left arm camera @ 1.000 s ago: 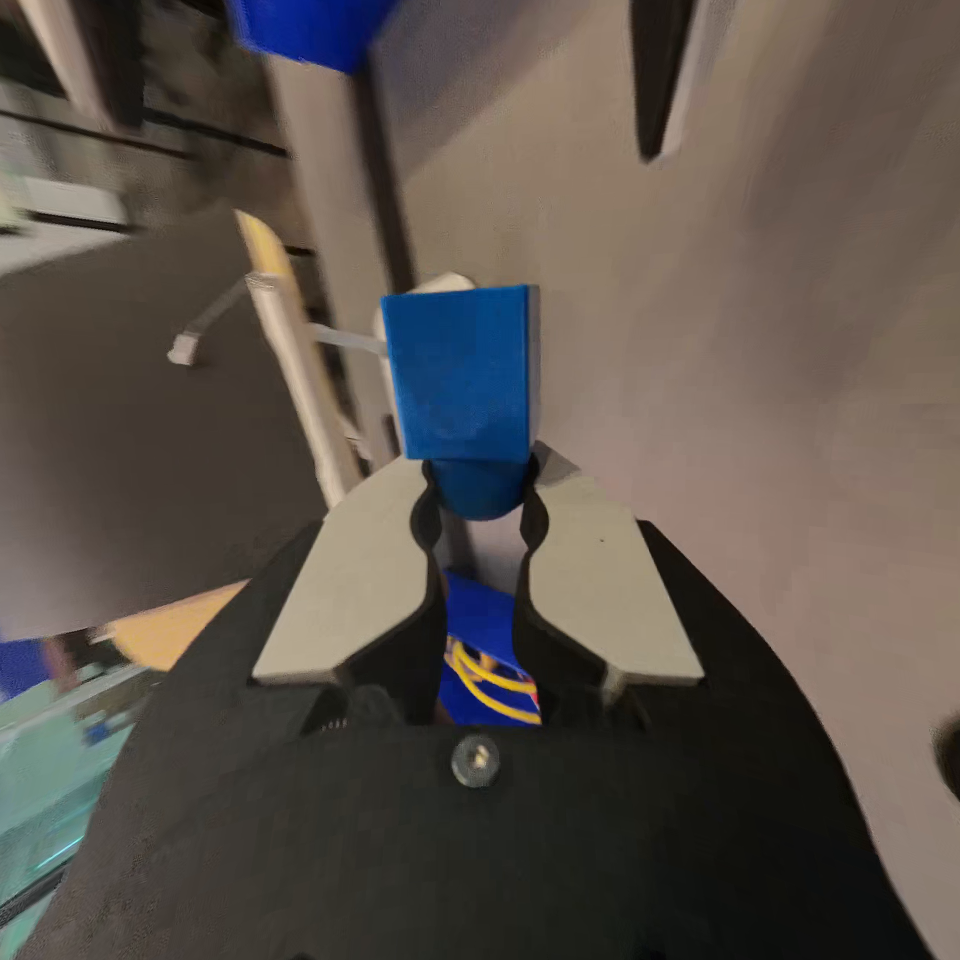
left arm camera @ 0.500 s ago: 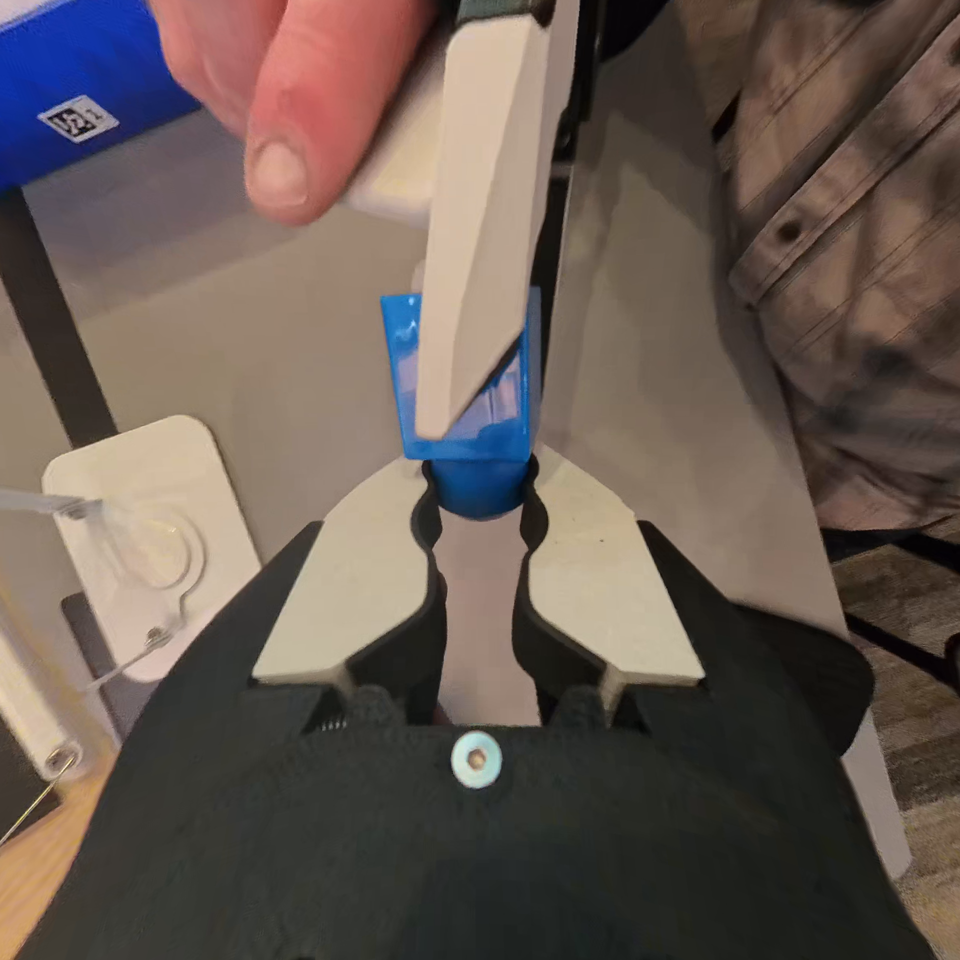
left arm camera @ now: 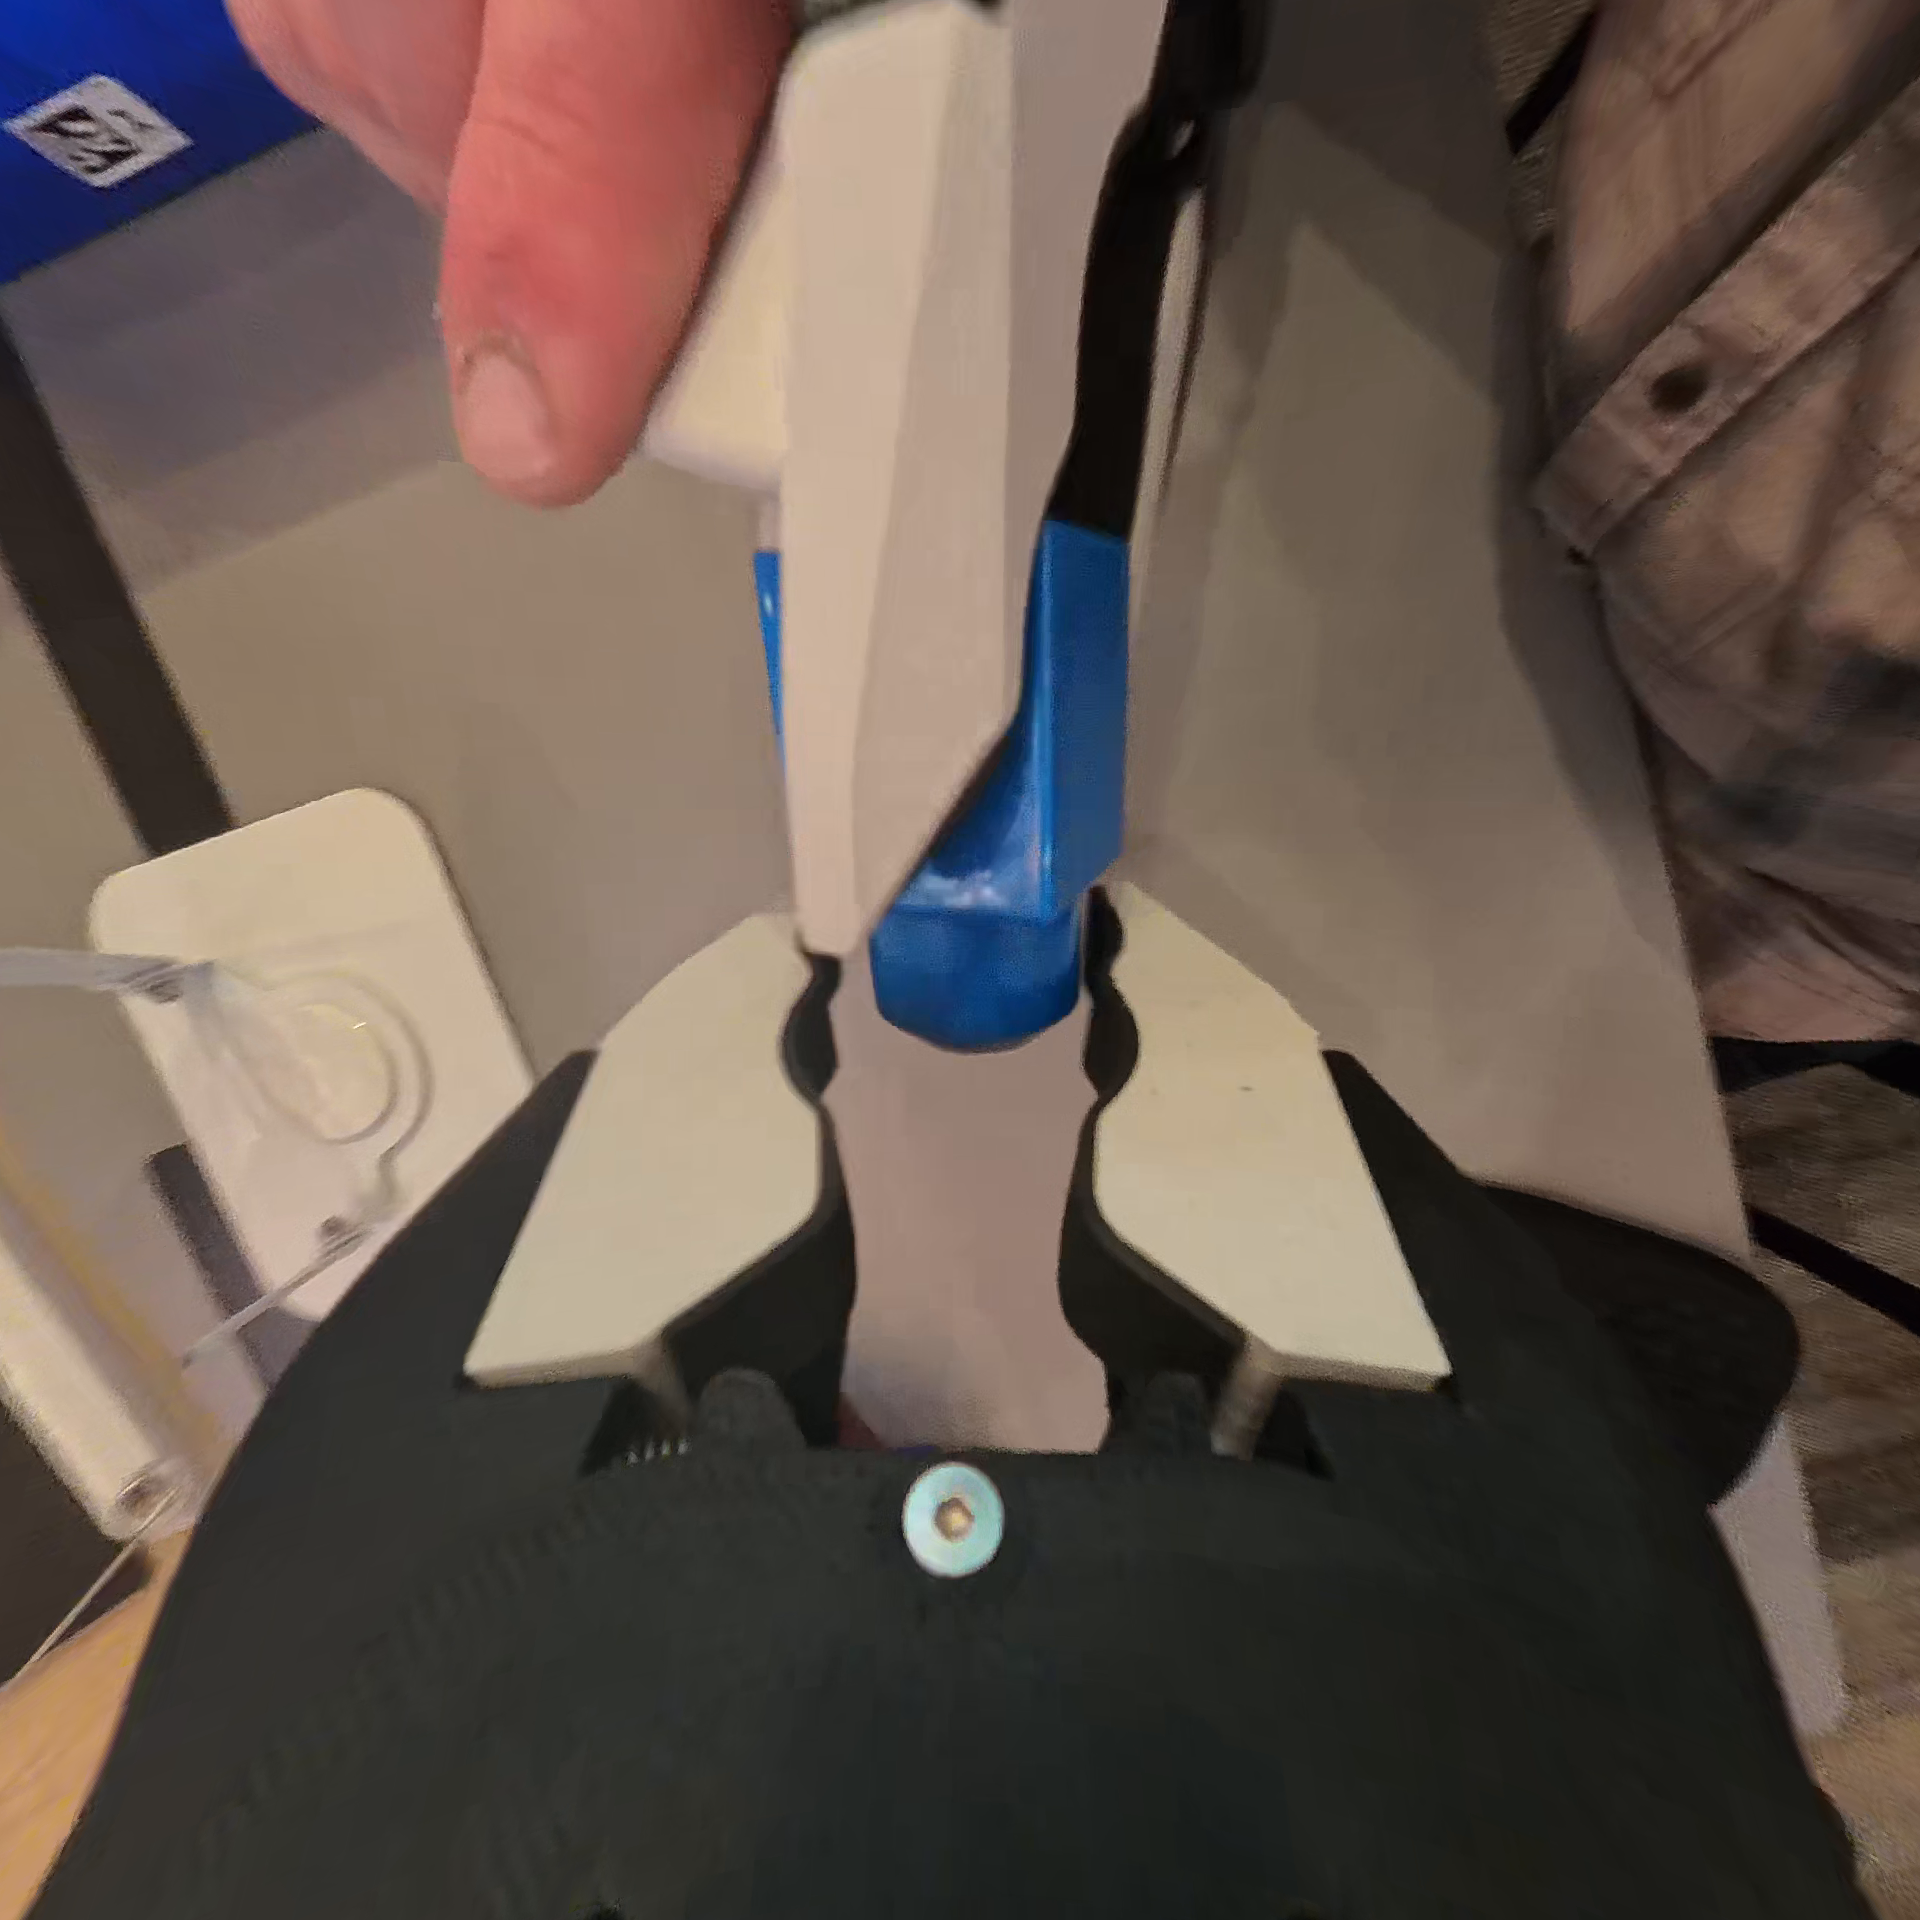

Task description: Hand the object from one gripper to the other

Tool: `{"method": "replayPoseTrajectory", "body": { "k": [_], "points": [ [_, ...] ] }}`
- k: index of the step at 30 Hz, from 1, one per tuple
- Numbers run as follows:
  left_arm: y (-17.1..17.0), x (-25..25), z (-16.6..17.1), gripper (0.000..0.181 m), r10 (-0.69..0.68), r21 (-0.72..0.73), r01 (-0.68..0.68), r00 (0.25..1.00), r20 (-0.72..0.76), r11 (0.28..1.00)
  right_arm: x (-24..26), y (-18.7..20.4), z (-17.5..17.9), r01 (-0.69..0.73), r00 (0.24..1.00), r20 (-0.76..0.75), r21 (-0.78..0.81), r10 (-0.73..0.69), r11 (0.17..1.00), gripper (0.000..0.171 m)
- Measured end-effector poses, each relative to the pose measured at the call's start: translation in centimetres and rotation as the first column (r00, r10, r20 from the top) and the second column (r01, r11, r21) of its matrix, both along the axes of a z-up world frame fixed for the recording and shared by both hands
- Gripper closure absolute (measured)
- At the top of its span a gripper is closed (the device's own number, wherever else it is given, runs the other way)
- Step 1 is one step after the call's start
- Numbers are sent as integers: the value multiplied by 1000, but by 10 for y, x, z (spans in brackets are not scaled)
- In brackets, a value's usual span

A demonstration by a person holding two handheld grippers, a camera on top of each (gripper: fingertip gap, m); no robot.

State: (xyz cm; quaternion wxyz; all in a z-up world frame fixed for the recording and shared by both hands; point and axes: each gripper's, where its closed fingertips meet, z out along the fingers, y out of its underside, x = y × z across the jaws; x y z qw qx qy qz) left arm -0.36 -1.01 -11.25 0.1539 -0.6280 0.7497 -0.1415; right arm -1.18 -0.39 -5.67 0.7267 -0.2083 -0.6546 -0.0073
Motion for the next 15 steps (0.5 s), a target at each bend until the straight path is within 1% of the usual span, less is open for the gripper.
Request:
{"method": "replayPoseTrajectory", "body": {
  "k": [2, 3, 5, 7, 8, 10, 11, 12, 13, 14, 15],
  "points": [
    [11, -1, 6, 120, 38, 97, -38, 999, 6, 995, 6, 11, 15, 33, 995, -97, -49, -38, 998, 131],
    [15, 1, 11, 114, 59, 129, -64, 997, 42, 990, 10, 18, 24, 60, 986, -156, -48, -66, 997, 131],
    [26, 8, 25, 110, 113, 207, -143, 982, 149, 968, 19, 28, 39, 124, 960, -249, -33, -128, 992, 131],
    [31, 19, 42, 101, 162, 234, -240, 937, 309, 942, 29, 35, 53, 184, 919, -352, -11, -176, 983, 131],
    [36, 25, 50, 101, 197, 239, -307, 897, 396, 921, 33, 37, 58, 219, 900, -389, 13, -196, 976, 130],
    [38, 36, 68, 94, 229, 220, -406, 801, 554, 887, 42, 38, 68, 271, 859, -462, 44, -221, 962, 131],
    [44, 40, 81, 94, 240, 220, -475, 728, 642, 852, 44, 39, 71, 287, 845, -485, 56, -225, 956, 131],
    [43, 45, 94, 96, 239, 182, -515, 645, 726, 838, 47, 40, 73, 305, 833, -501, 68, -232, 950, 131],
    [43, 48, 103, 97, 244, 148, -550, 575, 780, 822, 49, 41, 74, 320, 821, -519, 78, -236, 944, 131],
    [48, 47, 110, 97, 243, 153, -606, 520, 819, 781, 51, 42, 76, 334, 811, -534, 86, -240, 939, 130],
    [48, 48, 116, 97, 212, 167, -630, 481, 851, 758, 52, 45, 76, 354, 803, -540, 90, -253, 931, 131]
  ]
}}
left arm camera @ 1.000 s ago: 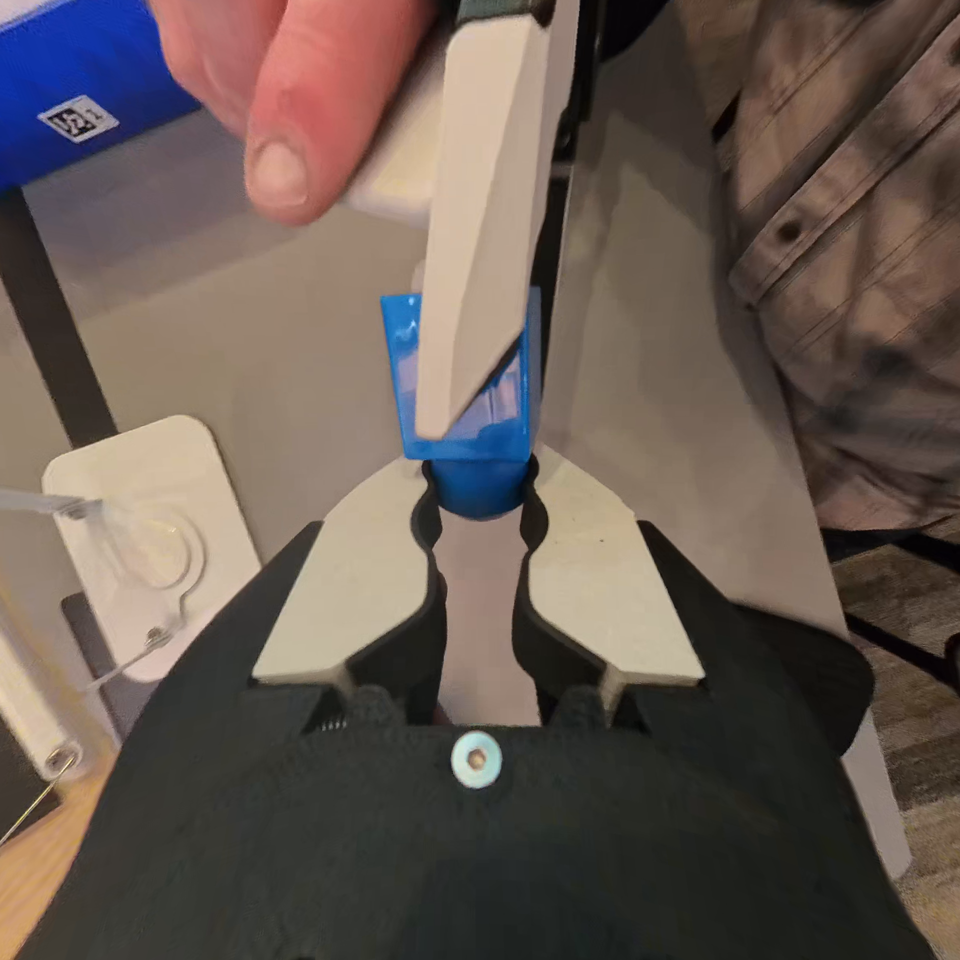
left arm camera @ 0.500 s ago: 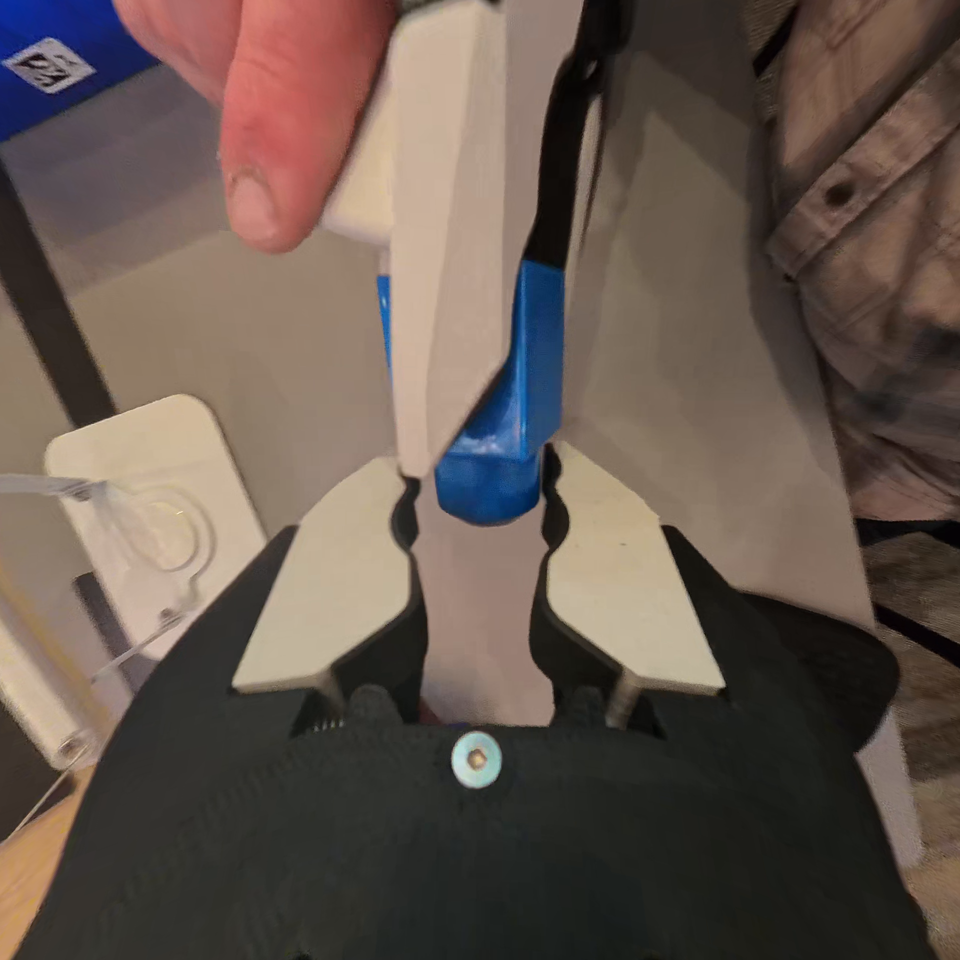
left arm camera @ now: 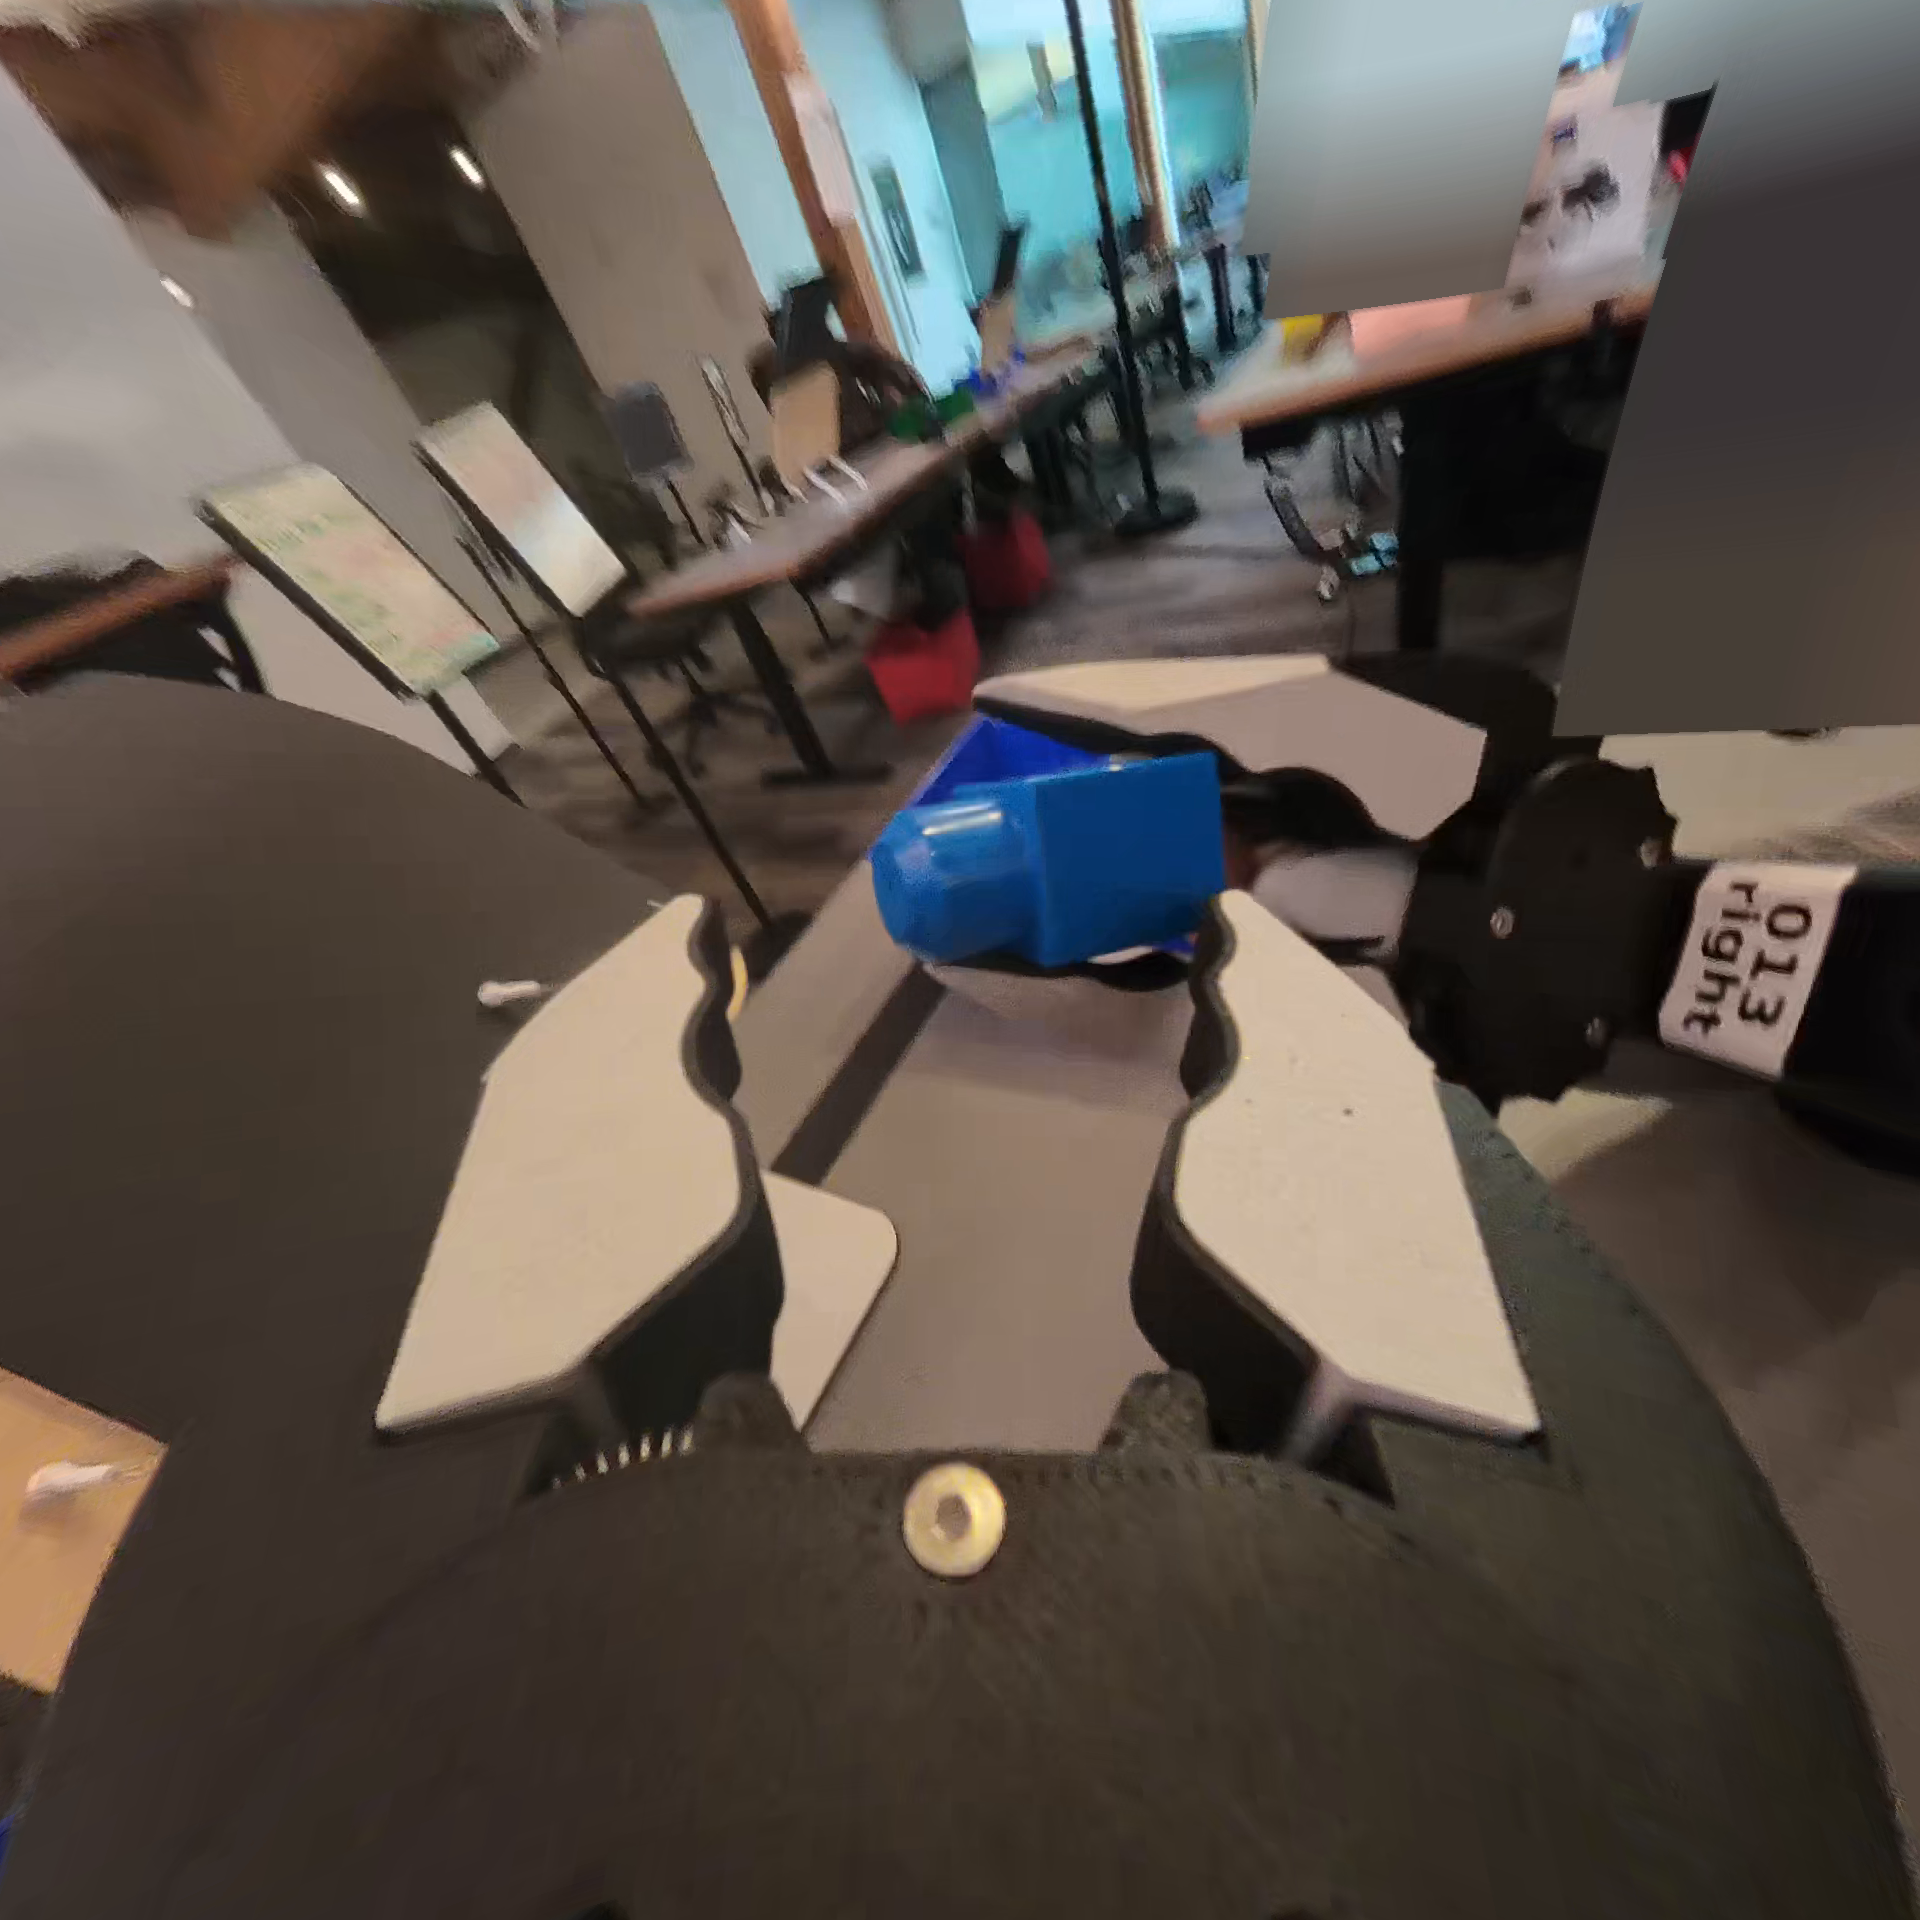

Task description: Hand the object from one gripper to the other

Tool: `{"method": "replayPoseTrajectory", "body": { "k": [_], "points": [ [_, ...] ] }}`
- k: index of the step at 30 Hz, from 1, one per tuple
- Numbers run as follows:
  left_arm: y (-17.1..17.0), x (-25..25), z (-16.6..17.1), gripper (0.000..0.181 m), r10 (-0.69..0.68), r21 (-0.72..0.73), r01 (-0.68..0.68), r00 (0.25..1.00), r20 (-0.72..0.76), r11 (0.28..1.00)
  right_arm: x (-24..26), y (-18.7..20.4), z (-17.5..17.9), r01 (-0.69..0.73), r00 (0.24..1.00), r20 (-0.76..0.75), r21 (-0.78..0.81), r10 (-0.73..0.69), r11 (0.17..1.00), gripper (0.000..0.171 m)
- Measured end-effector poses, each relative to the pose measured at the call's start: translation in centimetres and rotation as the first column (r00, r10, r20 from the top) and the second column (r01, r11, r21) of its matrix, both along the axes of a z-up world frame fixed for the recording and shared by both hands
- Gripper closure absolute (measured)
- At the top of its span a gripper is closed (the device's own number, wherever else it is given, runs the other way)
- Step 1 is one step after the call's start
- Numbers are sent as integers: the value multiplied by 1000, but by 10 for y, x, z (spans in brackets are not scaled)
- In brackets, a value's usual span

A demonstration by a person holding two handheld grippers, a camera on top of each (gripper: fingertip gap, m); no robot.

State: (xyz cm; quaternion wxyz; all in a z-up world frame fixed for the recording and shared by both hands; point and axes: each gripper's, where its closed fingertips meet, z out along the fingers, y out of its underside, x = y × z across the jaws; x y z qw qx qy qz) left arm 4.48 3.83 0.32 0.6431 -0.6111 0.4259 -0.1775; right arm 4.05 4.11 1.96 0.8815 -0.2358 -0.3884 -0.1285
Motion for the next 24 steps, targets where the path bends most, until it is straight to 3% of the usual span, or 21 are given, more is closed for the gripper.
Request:
{"method": "replayPoseTrajectory", "body": {
  "k": [7, 16, 19, 24],
  "points": [
    [4, 20, -6, 102, 99, 56, -104, 991, 84, 993, 1, 0, 2, 86, 996, 12, 87, -87, 993, 131],
    [7, 19, -6, 111, 186, 187, -194, 981, 60, 963, -4, -4, -2, 114, 991, 53, 151, -123, 982, 132],
    [6, 16, -4, 111, 187, 255, -179, 982, -10, 950, -10, -9, -6, 68, 990, 111, 161, -86, 985, 128],
    [3, 3, 3, 111, 223, 418, -104, 943, -246, 902, -9, -18, -10, -158, 968, 206, 53, 144, 986, 118]
  ]
}}
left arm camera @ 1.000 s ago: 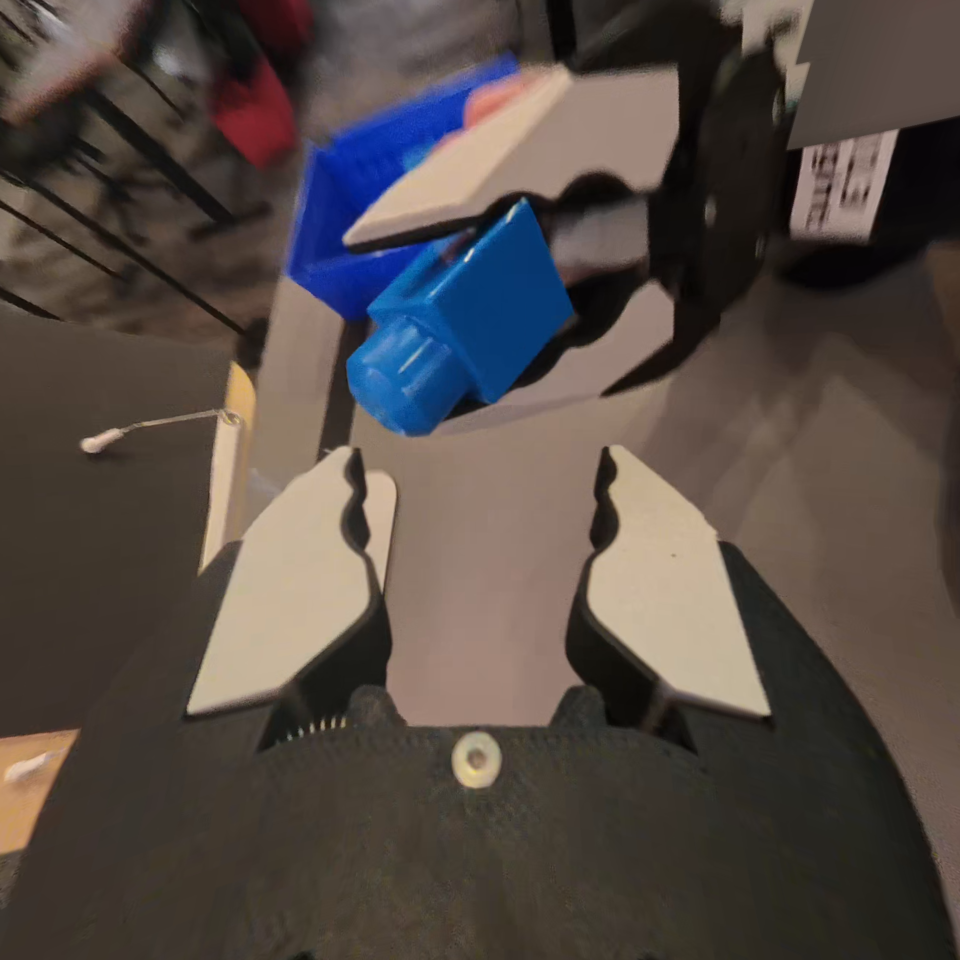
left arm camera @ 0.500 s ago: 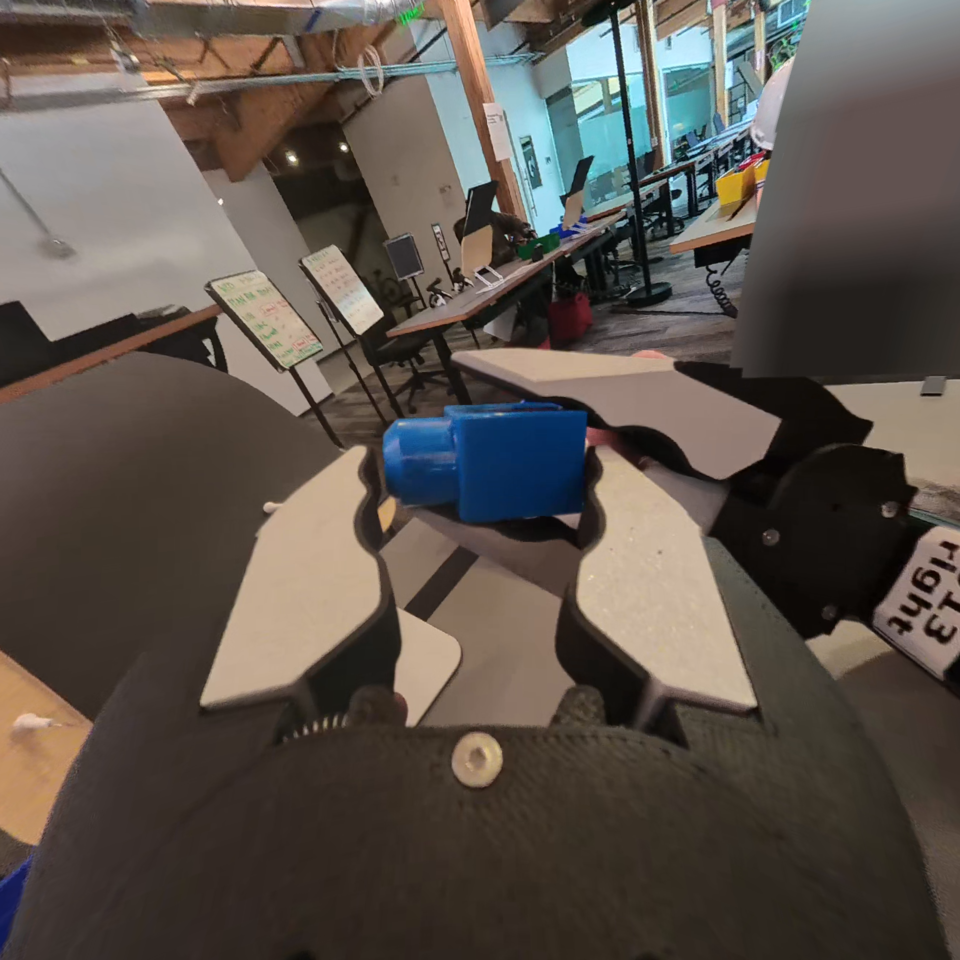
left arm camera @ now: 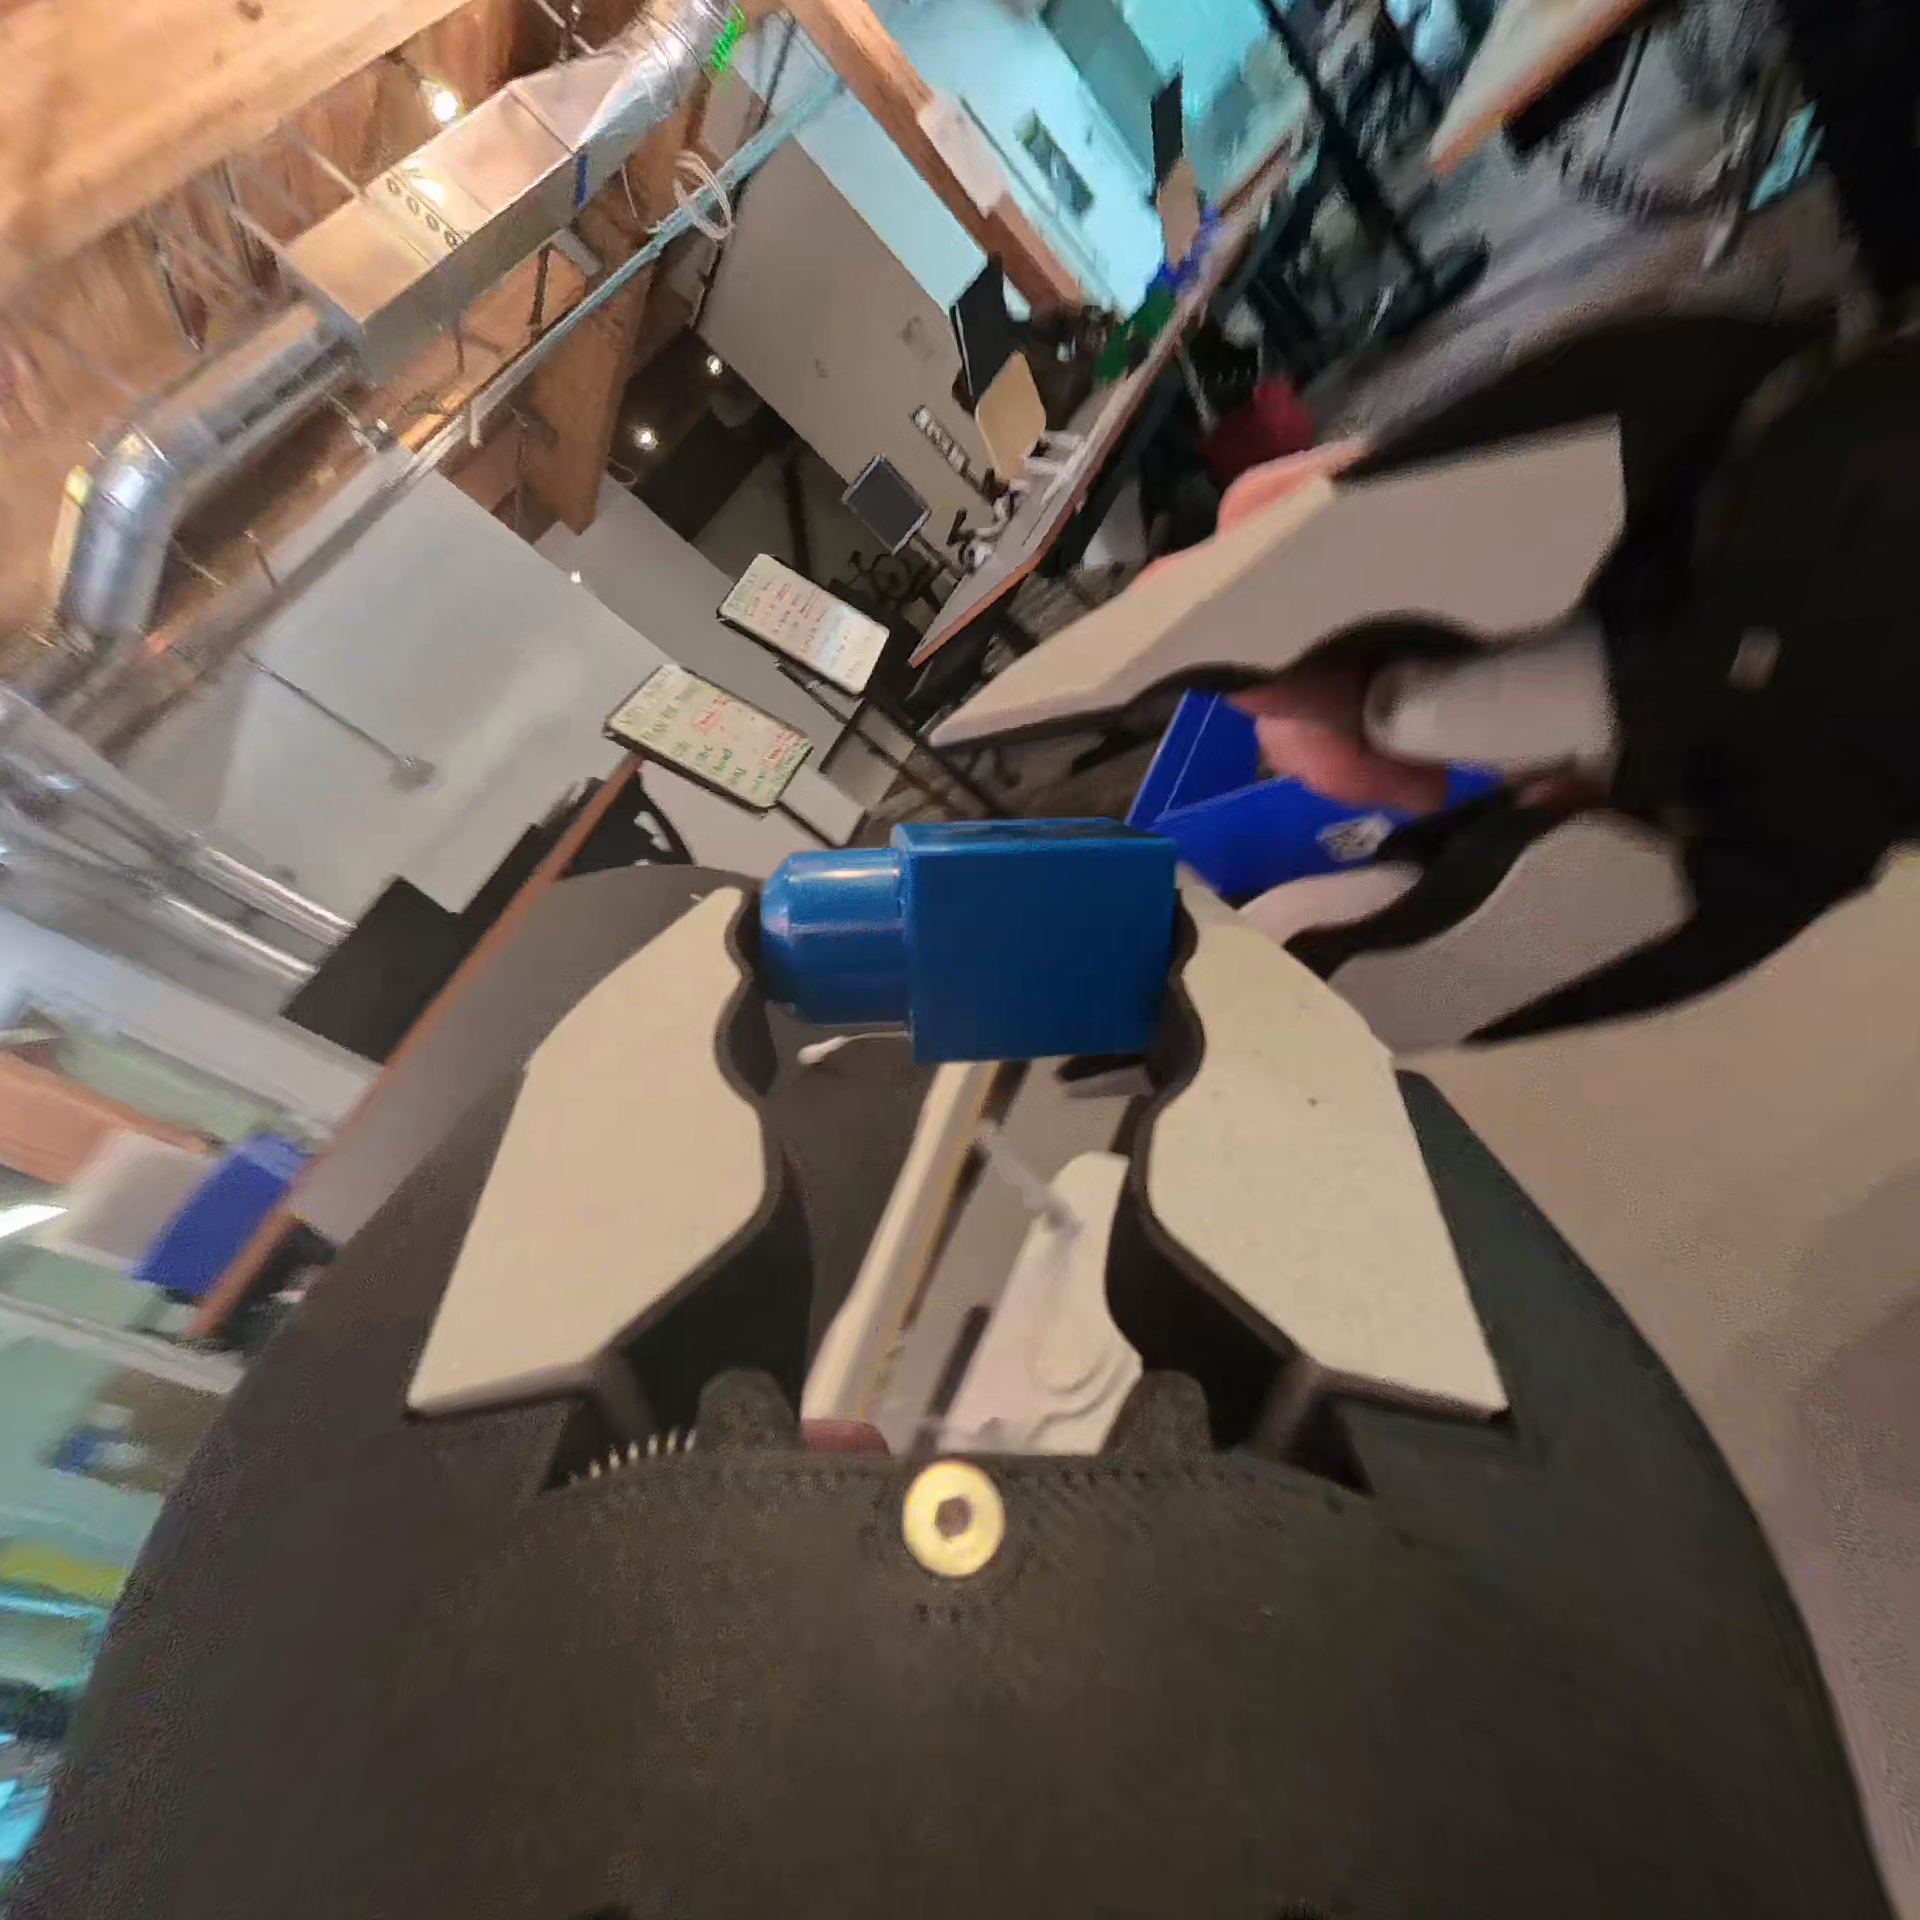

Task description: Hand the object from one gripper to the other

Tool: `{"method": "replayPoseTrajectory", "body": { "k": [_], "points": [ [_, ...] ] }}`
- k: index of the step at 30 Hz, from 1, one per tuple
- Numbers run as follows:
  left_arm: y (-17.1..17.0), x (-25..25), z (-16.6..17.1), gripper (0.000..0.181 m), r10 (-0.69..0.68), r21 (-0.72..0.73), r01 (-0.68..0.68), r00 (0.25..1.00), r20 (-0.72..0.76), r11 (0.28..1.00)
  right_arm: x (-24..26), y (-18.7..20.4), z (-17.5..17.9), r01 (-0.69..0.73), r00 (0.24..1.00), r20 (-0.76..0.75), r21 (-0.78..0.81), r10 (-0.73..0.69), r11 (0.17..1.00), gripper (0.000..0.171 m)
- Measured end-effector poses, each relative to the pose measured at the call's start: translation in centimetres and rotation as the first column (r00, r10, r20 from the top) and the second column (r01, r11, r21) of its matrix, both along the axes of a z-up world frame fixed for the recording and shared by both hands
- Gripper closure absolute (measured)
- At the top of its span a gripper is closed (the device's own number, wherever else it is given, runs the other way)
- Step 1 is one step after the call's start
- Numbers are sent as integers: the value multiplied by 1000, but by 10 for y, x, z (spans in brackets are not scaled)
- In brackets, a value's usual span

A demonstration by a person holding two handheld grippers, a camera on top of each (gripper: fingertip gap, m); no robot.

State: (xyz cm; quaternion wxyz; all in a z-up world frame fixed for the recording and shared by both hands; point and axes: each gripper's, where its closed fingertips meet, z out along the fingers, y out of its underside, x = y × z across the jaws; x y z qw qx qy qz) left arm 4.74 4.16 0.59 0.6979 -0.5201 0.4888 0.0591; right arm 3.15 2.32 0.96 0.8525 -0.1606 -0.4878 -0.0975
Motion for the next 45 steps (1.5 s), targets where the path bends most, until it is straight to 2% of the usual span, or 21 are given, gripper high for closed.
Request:
{"method": "replayPoseTrajectory", "body": {
  "k": [3, 5, 7, 9, 12, 15, 18, 24, 26, 30, 32, 34, 37, 39, 41, 45],
  "points": [
    [-3, -5, -1, 110, 7, 93, 13, 978, -209, 996, -3, 3, -12, -113, 984, 110, -207, 138, 972, 110],
    [-1, -10, -3, 110, 53, 161, 3, 937, -347, 987, -4, 0, -20, -196, 955, 139, -362, 261, 911, 117],
    [-4, -10, -7, 111, 62, 210, 38, 890, -451, 977, -3, 1, -22, -234, 936, 125, -478, 330, 846, 112],
    [-4, -9, -11, 111, 77, 234, 57, 848, -525, 971, -2, -2, -21, -291, 909, 76, -590, 410, 753, 112],
    [-4, -7, -16, 110, 99, 268, 82, 796, -597, 960, 1, -12, -16, -389, 840, -35, -734, 541, 557, 112],
    [-4, -3, -25, 111, 116, 300, 117, 745, -657, 947, 3, -17, -9, -461, 779, -162, -802, 605, 379, 117],
    [-7, 6, -35, 110, 126, 331, 163, 702, -701, 930, -3, -15, -16, -443, 768, -197, -851, 609, 282, 120],
    [-8, 15, -47, 111, 134, 351, 213, 652, -746, 912, -15, -17, -27, -433, 736, -277, -894, 618, 114, 144],
    [-7, 16, -48, 111, 142, 357, 213, 648, -748, 909, -16, -17, -28, -440, 730, -292, -893, 618, 97, 145],
    [-4, 14, -46, 111, 163, 380, 199, 661, -732, 903, -17, -14, -25, -466, 729, -332, -881, 599, 79, 145],
    [0, 12, -41, 112, 200, 407, 155, 684, -701, 900, -17, -8, -22, -485, 746, -343, -867, 571, 113, 145],
    [2, 8, -37, 104, 188, 370, 84, 747, -638, 925, -13, 0, -16, -520, 752, -381, -844, 538, 130, 146],
    [0, 5, -32, 93, 126, 232, -18, 880, -458, 973, -3, 9, -1, -610, 724, -473, -778, 501, 147, 145],
    [-4, 8, -29, 93, 92, 148, -49, 948, -305, 988, 5, 10, 9, -686, 673, -546, -714, 500, 143, 146],
    [-5, 10, -25, 96, 99, 107, -81, 981, -167, 991, 9, 10, 15, -747, 615, -610, -654, 499, 120, 145],
    [-4, 17, -24, 111, 85, 88, -85, 996, 4, 992, 24, -3, 29, -878, 397, -751, -479, 528, -21, 146]
  ]
}}
